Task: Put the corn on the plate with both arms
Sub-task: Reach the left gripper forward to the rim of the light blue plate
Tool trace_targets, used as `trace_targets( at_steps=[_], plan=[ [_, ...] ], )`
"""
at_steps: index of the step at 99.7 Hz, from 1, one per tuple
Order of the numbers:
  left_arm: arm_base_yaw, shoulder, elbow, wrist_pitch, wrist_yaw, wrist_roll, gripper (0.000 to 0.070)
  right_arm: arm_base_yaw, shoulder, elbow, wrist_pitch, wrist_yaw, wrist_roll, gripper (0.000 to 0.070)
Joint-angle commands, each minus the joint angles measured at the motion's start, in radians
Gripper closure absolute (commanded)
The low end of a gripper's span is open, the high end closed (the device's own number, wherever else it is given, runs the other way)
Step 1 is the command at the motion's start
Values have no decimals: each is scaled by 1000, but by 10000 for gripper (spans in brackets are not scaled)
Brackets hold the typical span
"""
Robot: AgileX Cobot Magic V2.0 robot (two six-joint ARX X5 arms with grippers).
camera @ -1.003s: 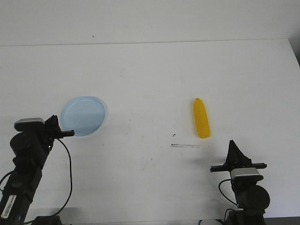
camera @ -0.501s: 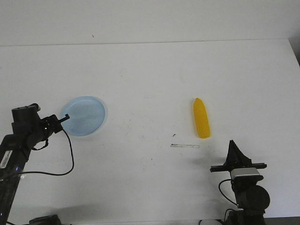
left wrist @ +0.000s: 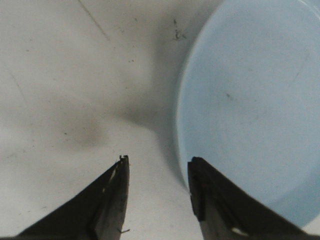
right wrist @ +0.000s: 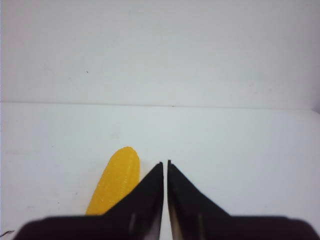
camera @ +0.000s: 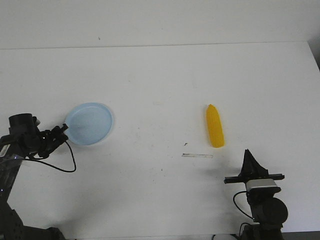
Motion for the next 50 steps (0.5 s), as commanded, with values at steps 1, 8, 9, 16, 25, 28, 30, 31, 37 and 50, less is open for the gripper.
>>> trace_targets(
  at_steps=[1,8,9,16,25,28,30,31,37,50],
  plan=[
    [-4,27,21,7,29,-2,453,0,0,-1,11,-2,5,685],
    [-10,41,21,13,40,-2,453,0,0,-1,11,-2,5,685],
    [-10,43,21,15,40,-2,453,0,0,-1,11,-2,5,685],
    [-16,56,21,26,39,-2,453,0,0,-1,11,-2,5,685],
    [-25,62,21,47,39,-2,454,0,0,-1,11,-2,5,685],
    [-28,62,21,54,39,-2,454,0,0,-1,11,-2,5,685],
    [-29,62,21,58,39,-2,455,0,0,-1,11,-2,5,685],
    [-29,62,21,61,39,-2,455,0,0,-1,11,-2,6,685],
    [-30,62,21,76,39,-5,457,0,0,-1,11,-2,5,685],
    [-31,62,21,89,38,-43,461,0,0,-1,11,-2,5,685]
  ],
)
